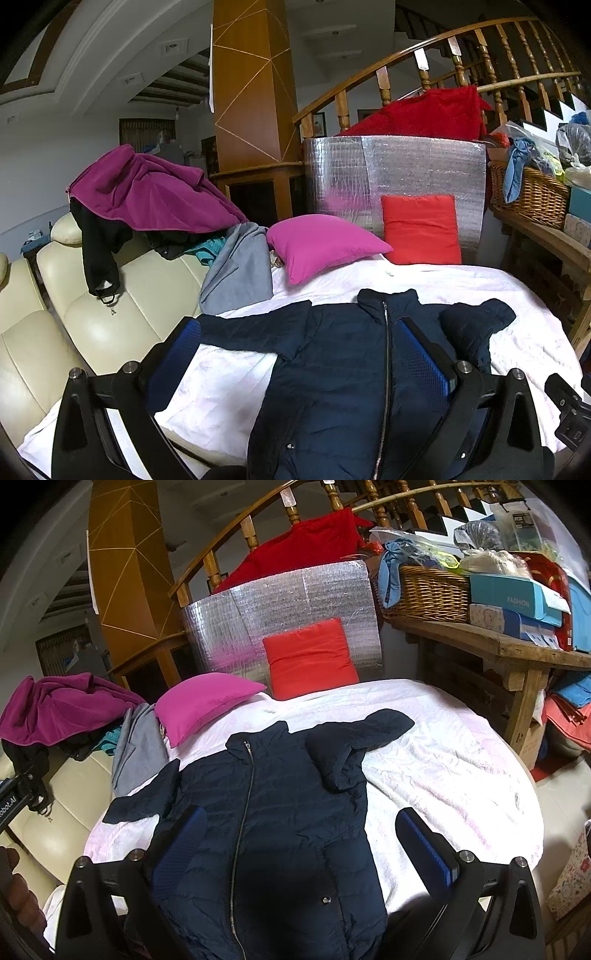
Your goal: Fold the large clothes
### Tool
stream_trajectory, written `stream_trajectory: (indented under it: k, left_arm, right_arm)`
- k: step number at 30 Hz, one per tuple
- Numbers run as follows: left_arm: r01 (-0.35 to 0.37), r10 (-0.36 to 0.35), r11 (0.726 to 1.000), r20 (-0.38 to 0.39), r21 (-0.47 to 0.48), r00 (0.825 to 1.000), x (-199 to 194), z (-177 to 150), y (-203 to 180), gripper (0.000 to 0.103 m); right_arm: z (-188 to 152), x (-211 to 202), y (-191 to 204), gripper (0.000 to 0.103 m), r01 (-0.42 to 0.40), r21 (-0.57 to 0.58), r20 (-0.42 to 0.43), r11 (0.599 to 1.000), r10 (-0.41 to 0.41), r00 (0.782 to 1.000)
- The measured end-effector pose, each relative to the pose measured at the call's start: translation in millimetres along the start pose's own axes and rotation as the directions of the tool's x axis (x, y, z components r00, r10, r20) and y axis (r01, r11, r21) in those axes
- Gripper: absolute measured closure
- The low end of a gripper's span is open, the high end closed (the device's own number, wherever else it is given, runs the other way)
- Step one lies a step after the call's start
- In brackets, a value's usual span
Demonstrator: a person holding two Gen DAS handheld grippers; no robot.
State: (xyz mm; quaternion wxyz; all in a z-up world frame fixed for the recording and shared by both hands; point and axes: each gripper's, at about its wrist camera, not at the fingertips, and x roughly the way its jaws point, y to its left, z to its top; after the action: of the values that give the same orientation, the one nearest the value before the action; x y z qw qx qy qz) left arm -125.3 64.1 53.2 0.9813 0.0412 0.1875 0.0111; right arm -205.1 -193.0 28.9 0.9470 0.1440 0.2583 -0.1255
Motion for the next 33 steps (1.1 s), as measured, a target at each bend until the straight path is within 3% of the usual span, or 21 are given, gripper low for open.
stream_trajectory:
  k: [19, 23, 25, 27, 28, 30, 31, 33]
  left_arm:
    - [-0.004, 0.004, 1.0, -0.03, -0.004, 1.0, 14.2, -6.6, 3.9, 0.0]
    - [-0.008, 0.008, 1.0, -0.053, 0.004, 0.999, 29.2, -11.3, 2.6, 0.0]
    - [0.009, -0.008, 1.0, -0.1, 0.01, 0.995, 48.8, -15.7, 0.8, 0.0]
    - [0.049, -0.047, 0.999, -0.191, 0.007, 0.981, 77.8, -22.2, -1.2, 0.0]
    - [0.081, -0.079, 0.997, -0.257, -0.006, 0.963, 99.8, -29.1, -3.0, 0.0]
    - [0.123, -0.127, 0.992, -0.368, -0.034, 0.921, 138.4, -44.2, -6.4, 0.0]
    - [0.133, -0.141, 0.99, -0.434, -0.049, 0.89, 163.5, -55.2, -9.4, 0.0]
    - [0.107, -0.11, 0.994, -0.511, -0.036, 0.852, 200.7, -73.8, -17.4, 0.0]
  right_arm:
    - [-3.9, 12.1, 2.8, 0.0, 0.003, -0.001, -0.021, 1.0, -0.003, 1.0]
    - [5.0, 27.0, -3.6, 0.0, -0.016, 0.028, -0.048, 0.999, 0.018, 0.999]
    - [12.7, 38.3, -10.6, 0.0, -0.041, 0.069, -0.072, 0.997, 0.046, 0.996]
    - [21.3, 56.5, -23.6, 0.0, -0.08, 0.117, -0.077, 0.99, 0.089, 0.993]
    - [26.0, 68.5, -32.3, 0.0, -0.099, 0.146, -0.088, 0.984, 0.113, 0.99]
    - [34.3, 101.5, -56.3, 0.0, -0.134, 0.21, -0.104, 0.968, 0.158, 0.982]
    - [37.2, 116.9, -67.6, 0.0, -0.135, 0.244, -0.122, 0.96, 0.168, 0.978]
    - [41.2, 153.3, -98.4, 0.0, -0.136, 0.344, -0.155, 0.929, 0.199, 0.968]
